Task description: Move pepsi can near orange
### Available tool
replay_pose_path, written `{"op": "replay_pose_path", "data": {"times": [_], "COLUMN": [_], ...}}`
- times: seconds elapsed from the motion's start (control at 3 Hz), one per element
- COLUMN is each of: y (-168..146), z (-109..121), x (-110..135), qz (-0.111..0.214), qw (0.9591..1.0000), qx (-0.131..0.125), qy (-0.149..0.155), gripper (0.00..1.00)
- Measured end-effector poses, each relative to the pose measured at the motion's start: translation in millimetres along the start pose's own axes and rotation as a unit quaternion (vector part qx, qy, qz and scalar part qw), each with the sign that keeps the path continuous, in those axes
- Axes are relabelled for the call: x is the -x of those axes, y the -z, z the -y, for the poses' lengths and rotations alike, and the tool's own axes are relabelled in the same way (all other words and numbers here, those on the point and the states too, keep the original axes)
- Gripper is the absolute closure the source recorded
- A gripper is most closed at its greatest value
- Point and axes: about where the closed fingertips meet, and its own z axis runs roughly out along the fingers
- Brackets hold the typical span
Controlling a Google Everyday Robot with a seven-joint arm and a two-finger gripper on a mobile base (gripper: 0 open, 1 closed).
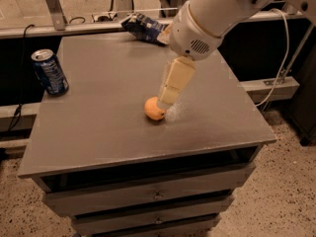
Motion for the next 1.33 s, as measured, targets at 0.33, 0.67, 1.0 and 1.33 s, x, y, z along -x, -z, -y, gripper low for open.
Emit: {"op": "replay_pose_path", "data": {"times": [0.33, 0.67, 1.0, 1.33], "y": [-31, -75, -119, -157], "z": [7, 21, 36, 54], "x": [29, 76, 121, 149], "qz": [0.053, 0.124, 0.187, 0.226], "qw": [0.9985, 0.992, 0.982, 0.974], "qx": [0.012, 0.019, 0.022, 0.016], "qy": [0.008, 0.016, 0.014, -0.003], "gripper": [0.0, 0.0, 0.0, 0.0]}}
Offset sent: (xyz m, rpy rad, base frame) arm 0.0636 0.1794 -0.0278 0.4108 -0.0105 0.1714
